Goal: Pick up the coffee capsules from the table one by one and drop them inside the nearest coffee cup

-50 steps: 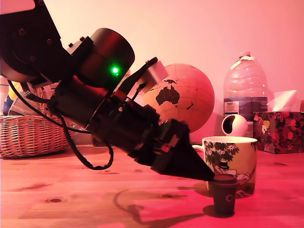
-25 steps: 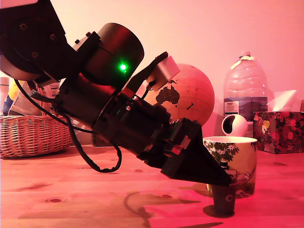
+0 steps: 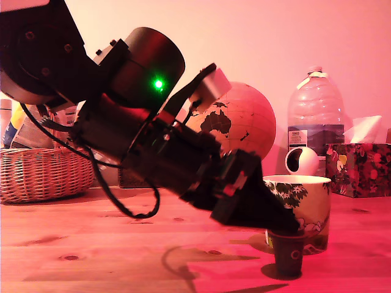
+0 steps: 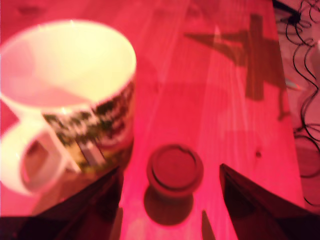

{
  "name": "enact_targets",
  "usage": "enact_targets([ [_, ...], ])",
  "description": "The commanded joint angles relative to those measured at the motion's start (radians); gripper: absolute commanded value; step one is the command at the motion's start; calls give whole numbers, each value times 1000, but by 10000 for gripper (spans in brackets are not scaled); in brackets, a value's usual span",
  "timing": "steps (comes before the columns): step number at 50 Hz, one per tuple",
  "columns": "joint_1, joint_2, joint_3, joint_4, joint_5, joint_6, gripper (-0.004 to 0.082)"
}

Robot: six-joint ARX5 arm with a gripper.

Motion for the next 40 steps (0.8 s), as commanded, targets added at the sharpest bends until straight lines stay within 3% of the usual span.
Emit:
enact_targets([
  [1,-8,39,-2,10,4,11,548],
  [17,-18,65,13,13,24,14,548],
  [40,-37,119,123,-99,55,16,546],
])
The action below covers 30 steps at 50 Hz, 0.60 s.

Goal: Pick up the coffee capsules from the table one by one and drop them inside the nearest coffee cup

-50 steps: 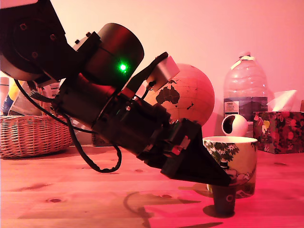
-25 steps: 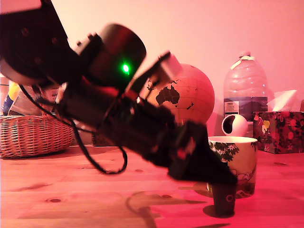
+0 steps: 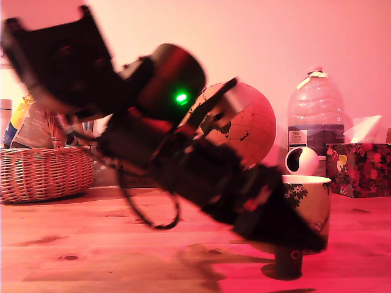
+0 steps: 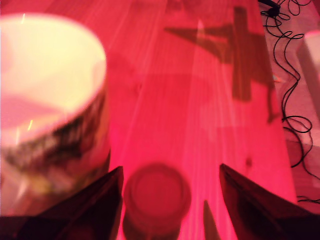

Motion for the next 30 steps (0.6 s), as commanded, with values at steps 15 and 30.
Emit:
enact_targets([
  [15,-8,40,18,-48,8,8,533],
  [30,-8,40,38,-99,-6,8,414],
])
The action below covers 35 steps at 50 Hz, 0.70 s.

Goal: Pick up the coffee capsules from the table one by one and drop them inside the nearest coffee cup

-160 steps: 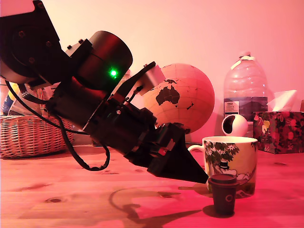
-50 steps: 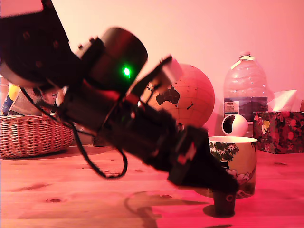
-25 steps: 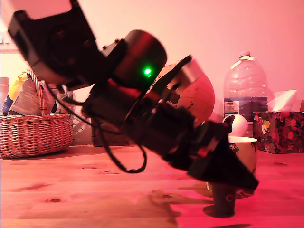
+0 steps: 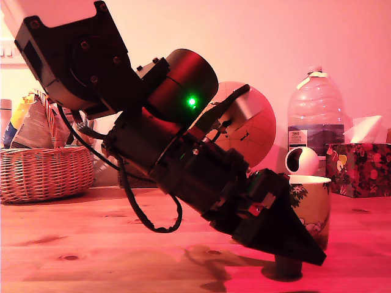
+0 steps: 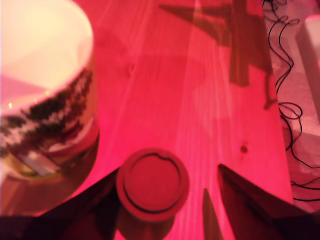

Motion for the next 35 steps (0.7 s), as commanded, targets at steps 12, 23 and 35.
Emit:
enact_targets([
  [12,-6,29,14,2,-22,24,210],
  [23,-5,29,14,2,-22,24,197],
  [35,-5,-2,15,-11,-22,22,197],
])
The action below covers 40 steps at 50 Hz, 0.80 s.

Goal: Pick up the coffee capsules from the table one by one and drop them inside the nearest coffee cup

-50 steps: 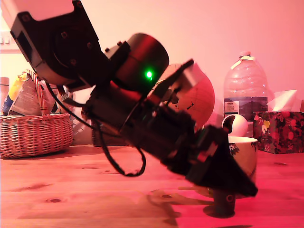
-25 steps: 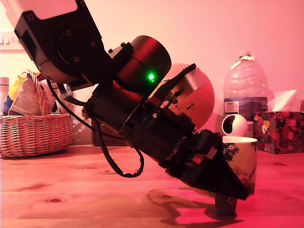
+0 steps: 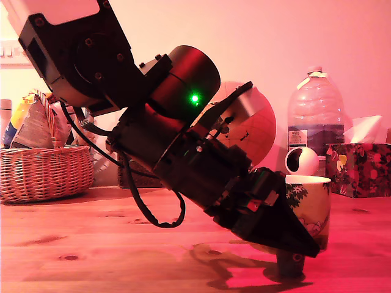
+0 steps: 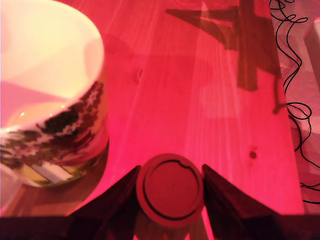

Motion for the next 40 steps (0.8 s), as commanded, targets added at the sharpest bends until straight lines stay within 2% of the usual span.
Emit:
enact_targets([
  [1,-5,-10,6,-14,0,7,197],
  [29,-2,-222,6,-230,0,7,197],
  [40,11,-262,6,-235,-14,7,197],
])
